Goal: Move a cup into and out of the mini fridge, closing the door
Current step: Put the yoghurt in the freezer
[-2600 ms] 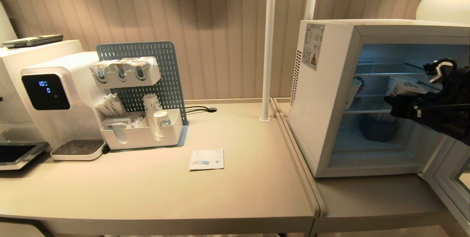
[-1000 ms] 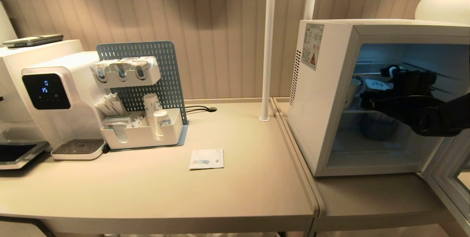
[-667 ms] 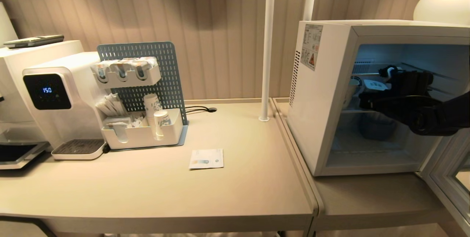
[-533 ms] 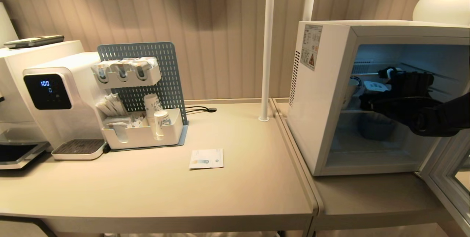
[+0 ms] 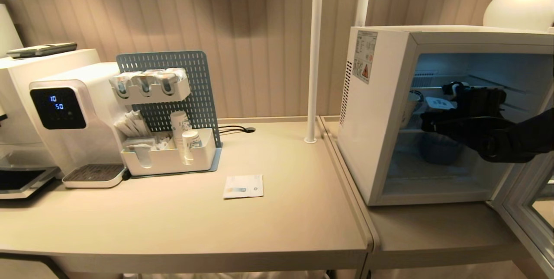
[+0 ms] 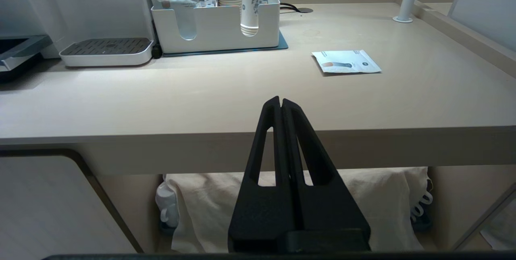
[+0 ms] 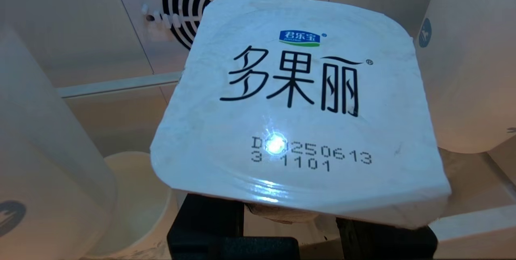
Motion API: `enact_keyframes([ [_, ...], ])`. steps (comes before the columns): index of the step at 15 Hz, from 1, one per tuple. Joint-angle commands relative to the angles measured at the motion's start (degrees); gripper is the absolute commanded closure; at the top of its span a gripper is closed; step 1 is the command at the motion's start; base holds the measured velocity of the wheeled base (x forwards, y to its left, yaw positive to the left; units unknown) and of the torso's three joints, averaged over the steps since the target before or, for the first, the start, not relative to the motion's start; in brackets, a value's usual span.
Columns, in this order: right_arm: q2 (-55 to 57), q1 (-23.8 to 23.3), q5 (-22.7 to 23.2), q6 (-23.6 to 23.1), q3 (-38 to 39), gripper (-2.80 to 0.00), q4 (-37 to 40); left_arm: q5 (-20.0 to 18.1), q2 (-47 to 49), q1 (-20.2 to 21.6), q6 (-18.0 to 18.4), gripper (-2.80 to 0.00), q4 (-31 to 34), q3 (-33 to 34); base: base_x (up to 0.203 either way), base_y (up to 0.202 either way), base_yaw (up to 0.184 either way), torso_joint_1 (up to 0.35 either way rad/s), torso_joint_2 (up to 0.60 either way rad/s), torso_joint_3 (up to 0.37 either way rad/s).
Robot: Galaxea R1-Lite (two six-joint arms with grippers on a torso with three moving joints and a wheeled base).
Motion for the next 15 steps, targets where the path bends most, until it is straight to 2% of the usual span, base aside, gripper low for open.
enact_keyframes([
  [1,2.70,0.06,-0.02,0.05,-1.05,0.00,0.31,0.01,0.07,0.07,-0.09,0.00,-0.01,0.00,0.000,0.000,0.000,0.000,0.00,0.000],
  [6,5.07,0.15,-0.10,0.24,-3.52,0.00,0.36,0.00,0.07,-0.01,-0.02,0.00,-0.01,0.00,0.000,0.000,0.000,0.000,0.00,0.000],
  [15,3.97,0.21,-0.19,0.19,-2.29,0.00,0.40,0.00,0.07,0.07,-0.02,0.00,-0.01,0.00,0.000,0.000,0.000,0.000,0.00,0.000],
])
